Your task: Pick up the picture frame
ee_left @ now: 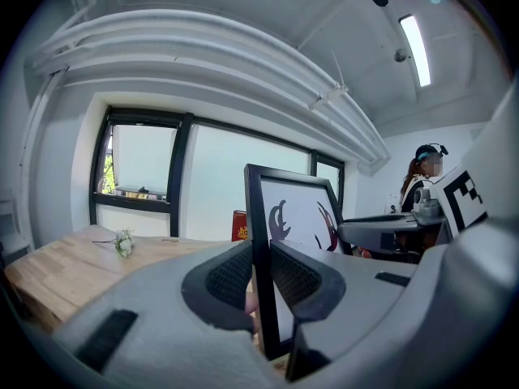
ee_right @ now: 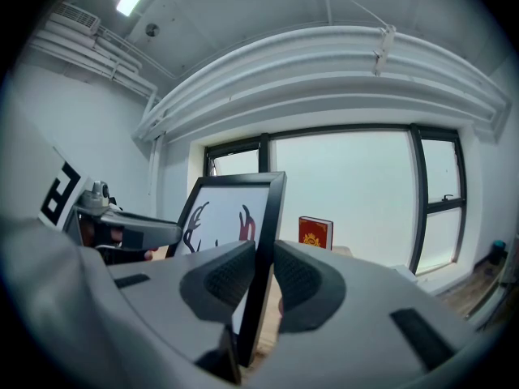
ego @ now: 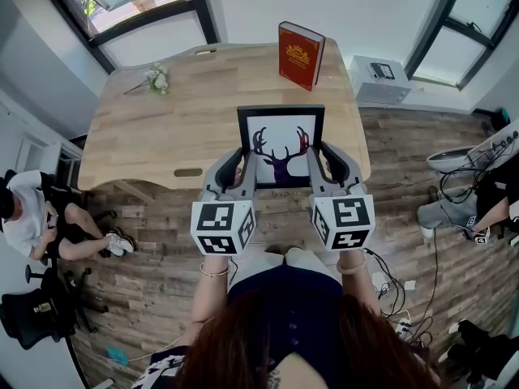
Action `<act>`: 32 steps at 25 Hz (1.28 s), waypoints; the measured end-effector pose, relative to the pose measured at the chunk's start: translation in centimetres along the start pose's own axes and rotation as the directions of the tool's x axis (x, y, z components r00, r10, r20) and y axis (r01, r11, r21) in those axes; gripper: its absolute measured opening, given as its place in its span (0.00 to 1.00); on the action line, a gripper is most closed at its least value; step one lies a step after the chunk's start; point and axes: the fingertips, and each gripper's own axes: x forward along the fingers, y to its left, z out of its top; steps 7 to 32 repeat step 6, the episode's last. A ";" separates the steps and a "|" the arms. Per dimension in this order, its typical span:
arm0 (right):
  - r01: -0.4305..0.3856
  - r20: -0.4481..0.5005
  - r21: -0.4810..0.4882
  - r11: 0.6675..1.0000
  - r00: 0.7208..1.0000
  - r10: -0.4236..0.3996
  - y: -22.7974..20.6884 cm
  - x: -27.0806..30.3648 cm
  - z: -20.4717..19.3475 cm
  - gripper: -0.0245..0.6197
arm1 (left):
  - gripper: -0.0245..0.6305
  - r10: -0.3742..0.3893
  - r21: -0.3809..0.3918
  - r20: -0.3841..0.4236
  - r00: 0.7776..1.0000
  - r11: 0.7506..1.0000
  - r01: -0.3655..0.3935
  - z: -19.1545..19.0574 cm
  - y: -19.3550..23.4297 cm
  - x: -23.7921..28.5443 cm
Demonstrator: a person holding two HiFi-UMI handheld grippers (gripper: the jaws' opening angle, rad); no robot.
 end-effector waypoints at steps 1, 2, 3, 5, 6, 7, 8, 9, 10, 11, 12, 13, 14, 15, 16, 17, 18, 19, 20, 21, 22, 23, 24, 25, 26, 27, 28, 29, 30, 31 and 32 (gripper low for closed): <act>0.000 0.000 0.001 1.000 1.000 0.000 0.1 -0.1 0.0 0.15 | 0.16 0.001 0.000 0.000 1.000 1.000 -0.001 0.0 0.0 -0.2; 0.000 0.000 0.002 1.000 1.000 0.000 0.2 -0.2 -0.1 0.15 | 0.16 0.001 0.001 0.000 1.000 1.000 -0.001 0.0 -0.1 -0.3; -0.001 0.001 0.003 1.000 1.000 0.001 0.2 -0.3 -0.1 0.15 | 0.16 0.001 0.001 0.001 1.000 1.000 -0.001 0.0 -0.1 -0.4; 0.000 0.003 0.003 1.000 1.000 0.000 0.2 -0.5 0.0 0.15 | 0.16 0.001 0.002 0.003 1.000 1.000 -0.001 0.0 -0.3 -0.5; 0.000 0.003 0.003 1.000 1.000 0.000 0.2 -0.6 0.0 0.15 | 0.16 0.001 0.002 0.004 1.000 1.000 -0.001 0.0 -0.3 -0.6; 0.000 0.003 0.003 1.000 1.000 0.000 0.2 -0.6 0.0 0.15 | 0.16 0.001 0.002 0.004 1.000 1.000 -0.001 0.0 -0.3 -0.6; 0.000 0.003 0.003 1.000 1.000 0.000 0.2 -0.6 0.0 0.15 | 0.16 0.001 0.002 0.004 1.000 1.000 -0.001 0.0 -0.3 -0.6; 0.000 0.003 0.003 1.000 1.000 0.000 0.2 -0.6 0.0 0.15 | 0.16 0.001 0.002 0.004 1.000 1.000 -0.001 0.0 -0.3 -0.6; 0.000 0.003 0.003 1.000 1.000 0.000 0.2 -0.6 0.0 0.15 | 0.16 0.001 0.002 0.004 1.000 1.000 -0.001 0.0 -0.3 -0.6; 0.000 0.003 0.003 1.000 1.000 0.000 0.2 -0.6 0.0 0.15 | 0.16 0.001 0.002 0.004 1.000 1.000 -0.001 0.0 -0.3 -0.6; 0.000 0.003 0.003 1.000 1.000 0.000 0.2 -0.6 0.0 0.15 | 0.16 0.001 0.002 0.004 1.000 1.000 -0.001 0.0 -0.3 -0.6; 0.000 0.003 0.003 1.000 1.000 0.000 0.2 -0.6 0.0 0.15 | 0.16 0.001 0.002 0.004 1.000 1.000 -0.001 0.0 -0.3 -0.6; 0.000 0.003 0.003 1.000 1.000 0.000 0.2 -0.6 0.0 0.15 | 0.16 0.001 0.002 0.004 1.000 1.000 -0.001 0.0 -0.3 -0.6; 0.000 0.003 0.003 1.000 1.000 0.000 0.2 -0.6 0.0 0.15 | 0.16 0.001 0.002 0.004 1.000 1.000 -0.001 0.0 -0.3 -0.6; 0.000 0.003 0.003 1.000 1.000 0.000 0.2 -0.6 0.0 0.15 | 0.16 0.001 0.002 0.004 1.000 1.000 -0.001 0.0 -0.3 -0.6; 0.000 0.003 0.003 1.000 1.000 0.000 0.2 -0.6 0.0 0.15 | 0.16 0.001 0.002 0.004 1.000 1.000 -0.001 0.0 -0.3 -0.6; 0.000 0.003 0.003 1.000 1.000 0.000 0.2 -0.6 0.0 0.15 | 0.16 0.001 0.002 0.004 1.000 1.000 -0.001 0.0 -0.3 -0.6; 0.000 0.003 0.003 1.000 1.000 0.000 0.2 -0.6 0.0 0.15 | 0.16 0.001 0.002 0.004 1.000 1.000 -0.001 0.0 -0.3 -0.6; 0.000 0.003 0.003 1.000 1.000 0.000 0.2 -0.6 0.0 0.15 | 0.16 0.001 0.002 0.004 1.000 1.000 -0.001 0.0 -0.3 -0.6; 0.000 0.003 0.003 1.000 1.000 0.000 0.2 -0.6 0.0 0.15 | 0.16 0.001 0.002 0.004 1.000 1.000 -0.001 0.0 -0.3 -0.6; 0.000 0.003 0.003 1.000 1.000 0.000 0.2 -0.6 0.0 0.15 | 0.16 0.001 0.002 0.004 1.000 1.000 -0.001 0.0 -0.3 -0.6; 0.000 0.003 0.003 1.000 1.000 0.000 0.2 -0.6 0.0 0.15 | 0.16 0.001 0.002 0.004 1.000 1.000 -0.001 0.0 -0.3 -0.6; 0.000 0.003 0.003 1.000 1.000 0.000 0.2 -0.6 0.0 0.15 | 0.16 0.001 0.002 0.004 1.000 1.000 -0.001 0.0 -0.3 -0.6; 0.000 0.003 0.003 1.000 1.000 0.000 0.2 -0.6 0.0 0.15 | 0.16 0.001 0.002 0.004 1.000 1.000 -0.001 0.0 -0.3 -0.6; 0.000 0.003 0.003 1.000 1.000 0.000 0.2 -0.6 0.0 0.15 | 0.16 0.001 0.002 0.004 1.000 1.000 -0.001 0.0 -0.3 -0.6; 0.000 0.003 0.003 1.000 1.000 0.000 0.2 -0.6 0.0 0.15 | 0.16 0.001 0.002 0.004 1.000 1.000 -0.001 0.0 -0.3 -0.6; 0.000 0.003 0.003 1.000 1.000 0.000 0.2 -0.6 0.0 0.15 | 0.16 0.001 0.002 0.004 1.000 1.000 -0.001 0.0 -0.3 -0.6; 0.000 0.003 0.003 1.000 1.000 0.000 0.2 -0.6 0.0 0.15 | 0.16 0.001 0.002 0.004 1.000 1.000 -0.001 0.0 -0.3 -0.6; 0.000 0.003 0.003 1.000 1.000 0.000 0.2 -0.6 0.0 0.15 | 0.16 0.001 0.002 0.004 1.000 1.000 -0.001 0.0 -0.3 -0.6; 0.000 0.003 0.003 1.000 1.000 0.000 0.2 -0.6 0.0 0.15 | 0.16 0.001 0.002 0.004 1.000 1.000 -0.001 0.0 -0.3 -0.6; 0.000 0.003 0.003 1.000 1.000 0.000 0.2 -0.6 0.0 0.15 | 0.16 0.001 0.002 0.004 1.000 1.000 -0.001 0.0 -0.3 -0.6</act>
